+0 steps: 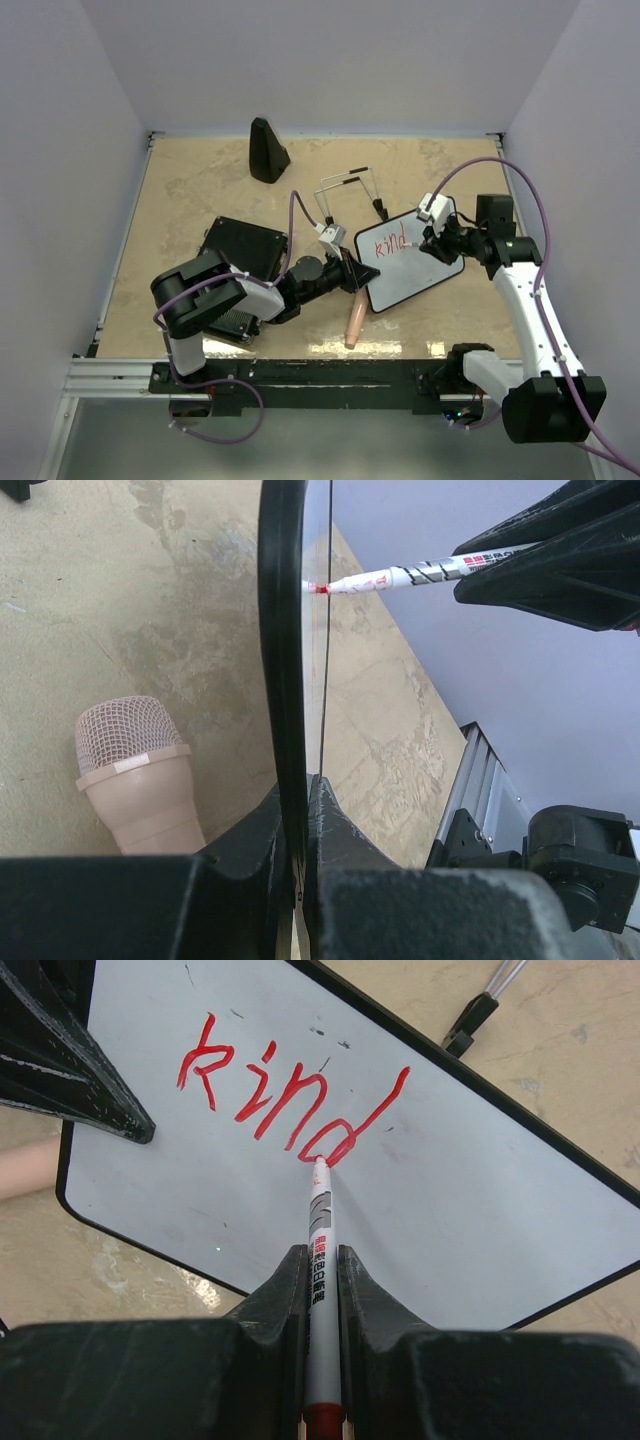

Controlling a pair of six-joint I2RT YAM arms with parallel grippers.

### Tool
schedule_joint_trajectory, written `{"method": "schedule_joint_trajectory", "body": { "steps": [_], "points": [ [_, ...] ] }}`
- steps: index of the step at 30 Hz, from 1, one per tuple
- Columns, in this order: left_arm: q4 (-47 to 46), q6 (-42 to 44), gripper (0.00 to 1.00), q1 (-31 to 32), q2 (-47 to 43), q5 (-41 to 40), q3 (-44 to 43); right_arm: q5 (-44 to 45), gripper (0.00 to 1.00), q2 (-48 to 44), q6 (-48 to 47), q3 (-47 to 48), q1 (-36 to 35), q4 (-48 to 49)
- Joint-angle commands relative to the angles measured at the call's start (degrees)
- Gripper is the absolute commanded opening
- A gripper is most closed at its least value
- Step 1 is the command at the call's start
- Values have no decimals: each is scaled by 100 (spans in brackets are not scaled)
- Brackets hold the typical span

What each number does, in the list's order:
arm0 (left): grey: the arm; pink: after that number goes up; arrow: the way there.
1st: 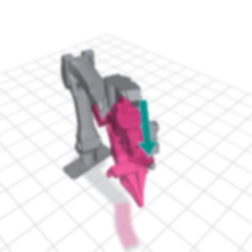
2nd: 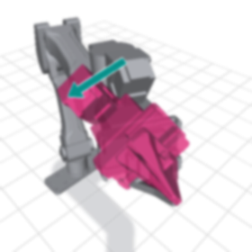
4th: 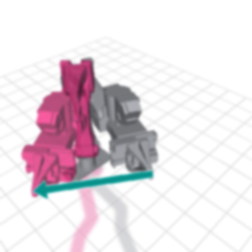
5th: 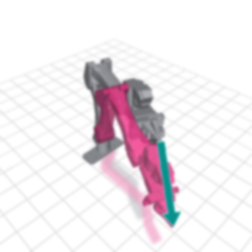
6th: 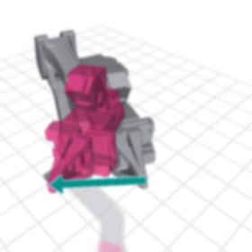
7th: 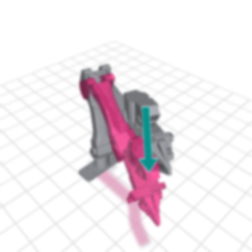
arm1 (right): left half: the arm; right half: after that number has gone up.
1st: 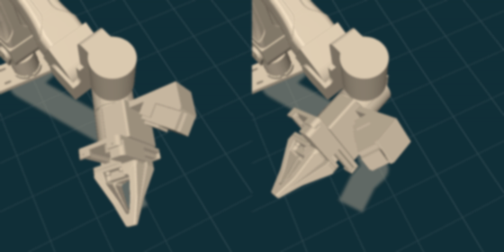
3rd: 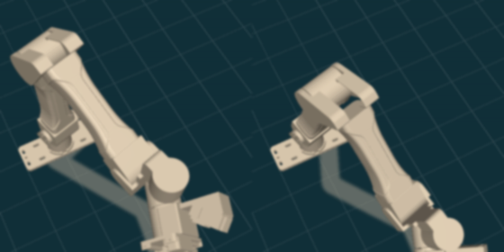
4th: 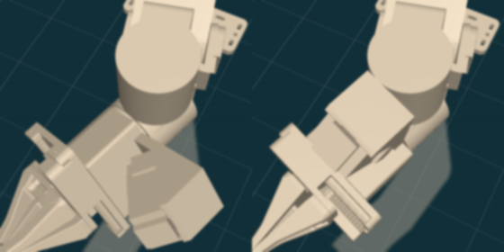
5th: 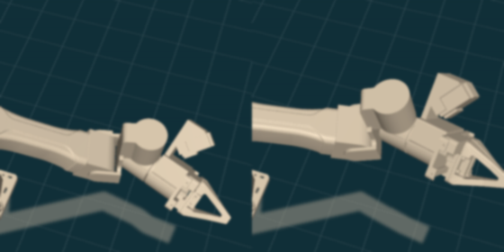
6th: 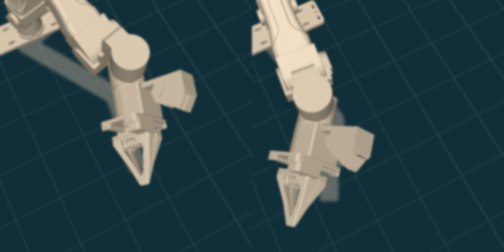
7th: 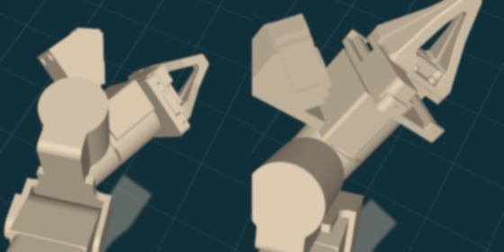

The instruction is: Write a sentence on the whiteboard

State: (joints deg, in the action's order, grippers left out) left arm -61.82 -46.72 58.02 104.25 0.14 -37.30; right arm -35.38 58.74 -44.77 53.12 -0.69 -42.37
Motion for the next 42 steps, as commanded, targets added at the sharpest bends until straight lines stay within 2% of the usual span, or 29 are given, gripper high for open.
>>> {"method": "schedule_joint_trajectory", "body": {
  "steps": [1, 9, 17, 22, 31, 42],
  "points": [
    [-84, 427, 0, 78, -19, 346, -172, 136, 0, -73, 162, 128, 7, 528],
    [-102, 418, 0, 78, 8, 320, -181, 136, 0, -65, 66, 102, -1, 414],
    [-58, 409, 0, 78, -1, 311, -181, 285, 0, 76, -629, 128, 7, -412],
    [-14, 427, 0, 87, -10, 285, -199, 487, 0, -38, -454, 49, 7, -228],
    [-23, 444, 0, 78, -54, 241, -94, -127, 0, -539, -128, 664, 16, -351],
    [4, 497, 0, 104, -97, 214, -14, -101, 0, -609, -23, 357, 34, -26]
  ]
}}
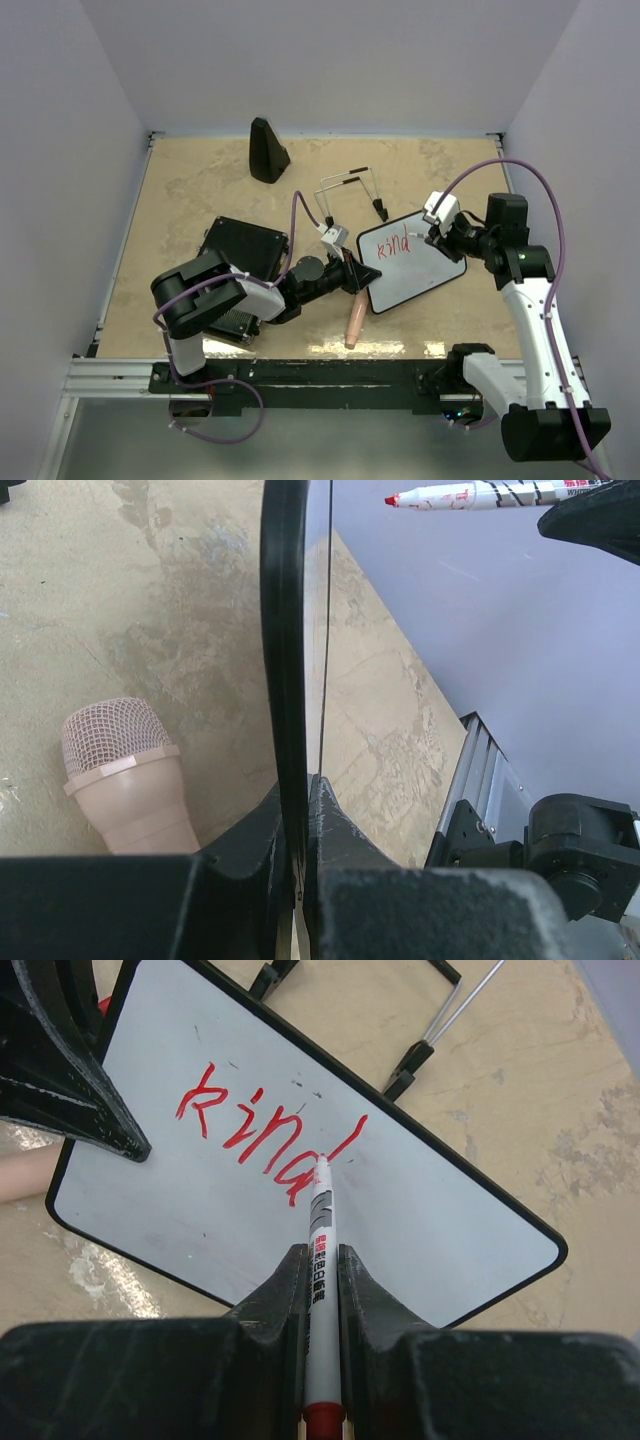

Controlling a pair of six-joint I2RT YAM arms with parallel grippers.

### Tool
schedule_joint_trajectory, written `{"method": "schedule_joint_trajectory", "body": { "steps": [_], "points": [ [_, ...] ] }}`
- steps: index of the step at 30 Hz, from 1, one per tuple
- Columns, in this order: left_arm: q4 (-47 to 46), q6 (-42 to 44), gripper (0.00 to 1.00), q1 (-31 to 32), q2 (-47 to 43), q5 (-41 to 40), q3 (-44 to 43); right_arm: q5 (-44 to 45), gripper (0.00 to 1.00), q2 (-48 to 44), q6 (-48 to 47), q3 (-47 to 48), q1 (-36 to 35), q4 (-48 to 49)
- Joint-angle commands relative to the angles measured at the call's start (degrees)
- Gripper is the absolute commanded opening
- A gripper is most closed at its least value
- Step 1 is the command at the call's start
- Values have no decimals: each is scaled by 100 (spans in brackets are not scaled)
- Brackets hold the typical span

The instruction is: Write a sentence on the whiteboard

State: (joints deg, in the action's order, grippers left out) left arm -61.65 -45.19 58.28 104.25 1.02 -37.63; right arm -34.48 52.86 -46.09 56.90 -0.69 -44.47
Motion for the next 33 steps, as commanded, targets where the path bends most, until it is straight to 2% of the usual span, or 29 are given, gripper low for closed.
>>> {"method": "schedule_joint_trajectory", "body": {
  "steps": [1, 5, 16, 25, 33],
  "points": [
    [-5, 353, 0, 78, -106, 118, 27, -199, 0, -13, 100, -22, 34, 175],
    [-14, 353, 0, 96, -115, 101, 62, -182, 0, 14, -5, 31, 51, 79],
    [-75, 379, 0, 87, -115, 109, 80, -744, 0, 233, -682, -4, 982, -360],
    [-58, 423, 0, 96, -168, 136, 98, -1122, 0, 260, -823, -188, 1009, -378],
    [-84, 441, 0, 87, -142, 153, 89, -1017, 0, 418, -639, -320, 1009, 16]
  ]
}}
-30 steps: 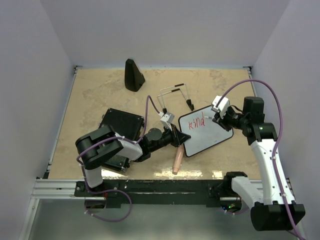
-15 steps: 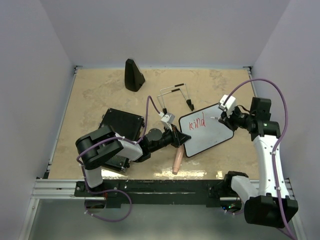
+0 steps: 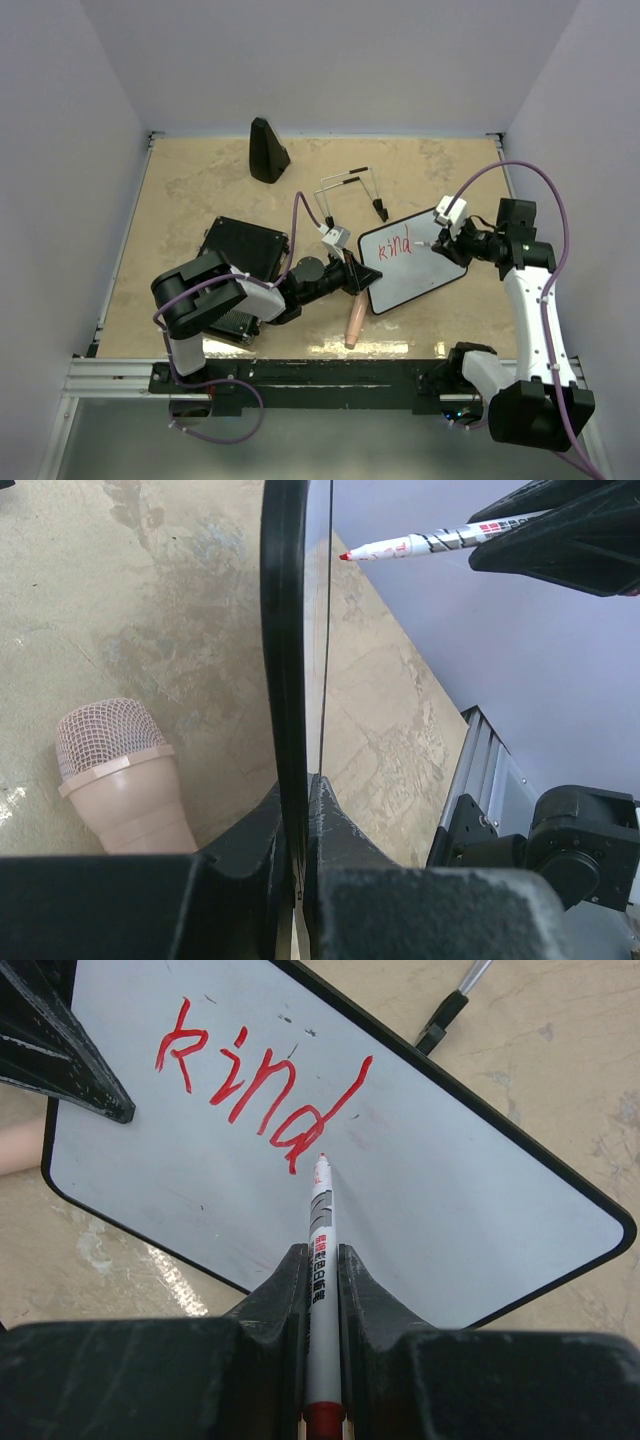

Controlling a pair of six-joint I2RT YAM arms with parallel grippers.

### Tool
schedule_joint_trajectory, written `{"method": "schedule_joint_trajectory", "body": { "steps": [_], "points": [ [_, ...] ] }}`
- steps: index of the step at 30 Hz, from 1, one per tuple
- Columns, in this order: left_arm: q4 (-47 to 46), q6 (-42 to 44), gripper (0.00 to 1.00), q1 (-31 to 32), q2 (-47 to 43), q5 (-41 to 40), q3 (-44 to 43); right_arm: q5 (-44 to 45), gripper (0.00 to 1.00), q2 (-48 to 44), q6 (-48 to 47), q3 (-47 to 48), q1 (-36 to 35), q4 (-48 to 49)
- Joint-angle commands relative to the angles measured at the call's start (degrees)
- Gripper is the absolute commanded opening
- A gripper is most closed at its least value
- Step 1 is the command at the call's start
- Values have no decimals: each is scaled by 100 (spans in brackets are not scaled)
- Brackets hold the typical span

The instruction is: Write a sentence on the whiteboard

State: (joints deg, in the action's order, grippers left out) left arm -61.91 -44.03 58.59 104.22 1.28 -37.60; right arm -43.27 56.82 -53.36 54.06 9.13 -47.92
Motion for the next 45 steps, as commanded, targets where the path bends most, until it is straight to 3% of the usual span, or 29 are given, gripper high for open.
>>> {"method": "schedule_joint_trajectory", "body": {
  "steps": [1, 13, 27, 45],
  "points": [
    [-58, 316, 0, 65, -148, 127, 87, -147, 0, 22, 115, -45, 28, 397],
    [-76, 316, 0, 56, -87, 188, 34, -95, 0, 189, 274, -133, 28, 644],
    [-93, 325, 0, 56, -78, 180, 34, 55, 0, 383, -728, -98, 28, -455],
    [-111, 316, 0, 56, -60, 215, 25, 151, 0, 146, 739, 43, 28, 1056]
  ]
}}
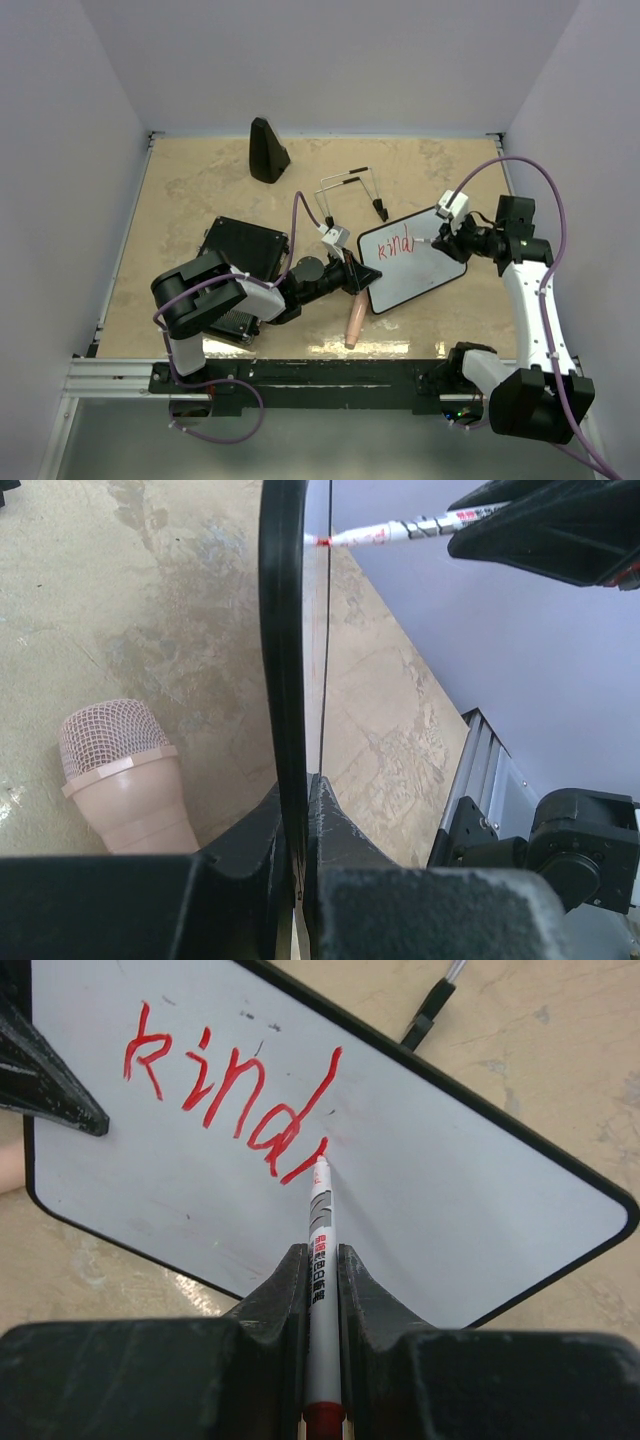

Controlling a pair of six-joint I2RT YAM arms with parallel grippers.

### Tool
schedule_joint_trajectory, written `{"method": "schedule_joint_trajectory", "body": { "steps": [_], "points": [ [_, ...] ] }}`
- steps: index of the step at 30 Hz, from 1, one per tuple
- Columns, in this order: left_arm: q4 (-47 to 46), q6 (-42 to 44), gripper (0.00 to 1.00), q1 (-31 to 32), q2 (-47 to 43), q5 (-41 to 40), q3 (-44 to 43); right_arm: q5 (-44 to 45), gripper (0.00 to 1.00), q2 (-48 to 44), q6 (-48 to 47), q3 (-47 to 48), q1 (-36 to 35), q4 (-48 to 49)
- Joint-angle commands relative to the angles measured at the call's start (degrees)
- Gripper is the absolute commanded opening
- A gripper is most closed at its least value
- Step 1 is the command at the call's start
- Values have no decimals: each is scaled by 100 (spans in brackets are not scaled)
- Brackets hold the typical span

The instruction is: Write a sentence on the whiteboard

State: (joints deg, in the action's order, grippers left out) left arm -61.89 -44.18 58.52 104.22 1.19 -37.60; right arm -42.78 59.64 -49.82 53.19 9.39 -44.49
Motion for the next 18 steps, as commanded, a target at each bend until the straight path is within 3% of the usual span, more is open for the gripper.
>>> {"method": "schedule_joint_trajectory", "body": {
  "steps": [1, 7, 18],
  "points": [
    [-104, 331, 0, 63, -43, 215, 25, 121, 0, -145, 412, 122, 2, 748],
    [-122, 340, 0, 63, -60, 215, 43, 244, 0, -146, 474, 95, 2, 758],
    [-139, 340, 0, 63, -69, 180, 60, 393, 0, 48, -431, 122, 2, -173]
  ]
}}
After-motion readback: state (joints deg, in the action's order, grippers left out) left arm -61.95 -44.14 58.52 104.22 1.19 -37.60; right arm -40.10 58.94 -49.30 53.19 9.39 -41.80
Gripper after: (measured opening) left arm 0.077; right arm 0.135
